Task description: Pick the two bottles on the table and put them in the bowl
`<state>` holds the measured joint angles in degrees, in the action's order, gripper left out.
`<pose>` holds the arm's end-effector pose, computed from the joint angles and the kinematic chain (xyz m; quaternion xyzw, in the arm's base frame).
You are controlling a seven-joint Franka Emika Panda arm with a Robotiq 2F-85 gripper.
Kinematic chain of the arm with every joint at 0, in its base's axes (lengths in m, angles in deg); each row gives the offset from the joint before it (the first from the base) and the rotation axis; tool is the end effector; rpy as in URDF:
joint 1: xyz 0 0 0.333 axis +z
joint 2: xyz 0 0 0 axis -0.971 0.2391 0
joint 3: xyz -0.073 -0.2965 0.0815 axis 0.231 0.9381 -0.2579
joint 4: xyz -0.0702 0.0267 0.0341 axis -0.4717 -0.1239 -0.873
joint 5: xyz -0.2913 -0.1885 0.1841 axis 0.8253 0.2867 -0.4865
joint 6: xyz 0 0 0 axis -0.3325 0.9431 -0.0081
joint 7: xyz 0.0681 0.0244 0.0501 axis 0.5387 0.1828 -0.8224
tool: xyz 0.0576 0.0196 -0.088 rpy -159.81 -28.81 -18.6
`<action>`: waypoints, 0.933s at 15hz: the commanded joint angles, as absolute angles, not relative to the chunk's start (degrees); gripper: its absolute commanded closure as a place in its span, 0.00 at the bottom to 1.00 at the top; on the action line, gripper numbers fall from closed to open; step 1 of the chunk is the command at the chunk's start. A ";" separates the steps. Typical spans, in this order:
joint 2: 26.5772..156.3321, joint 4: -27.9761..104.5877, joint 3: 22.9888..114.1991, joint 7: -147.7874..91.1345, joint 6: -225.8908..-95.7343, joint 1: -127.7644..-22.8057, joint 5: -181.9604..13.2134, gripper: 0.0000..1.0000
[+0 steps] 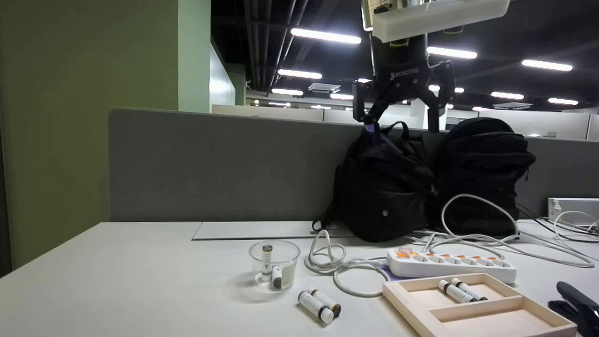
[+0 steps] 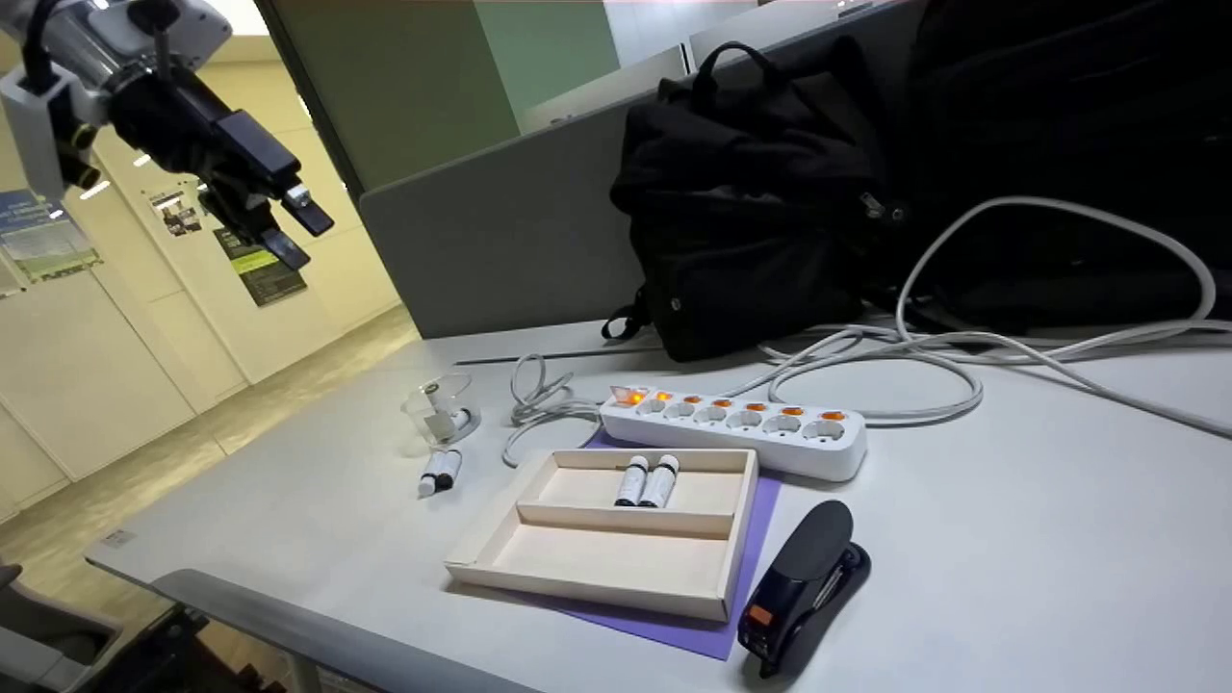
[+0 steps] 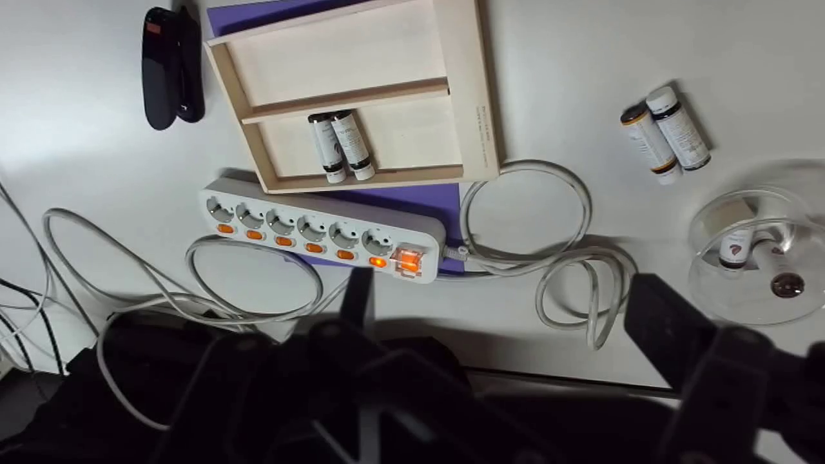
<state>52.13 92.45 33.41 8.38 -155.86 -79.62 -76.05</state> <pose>0.3759 0.1890 0.3923 0.9814 -0.0708 0.1137 0.1377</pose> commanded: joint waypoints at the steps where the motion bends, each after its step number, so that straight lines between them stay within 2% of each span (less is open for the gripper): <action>1: 53.41 92.43 38.21 7.74 -156.70 -75.33 -75.90 0.00; 4: 57.94 92.63 43.01 1.08 -168.35 -72.98 -77.43 0.00; 9: 76.07 86.50 48.92 -17.74 -183.47 -69.99 -82.46 0.00; 12: 87.13 81.11 48.71 -30.41 -186.26 -67.27 -91.43 0.00; 14: 92.08 76.92 46.54 -36.37 -181.06 -67.56 -95.87 0.00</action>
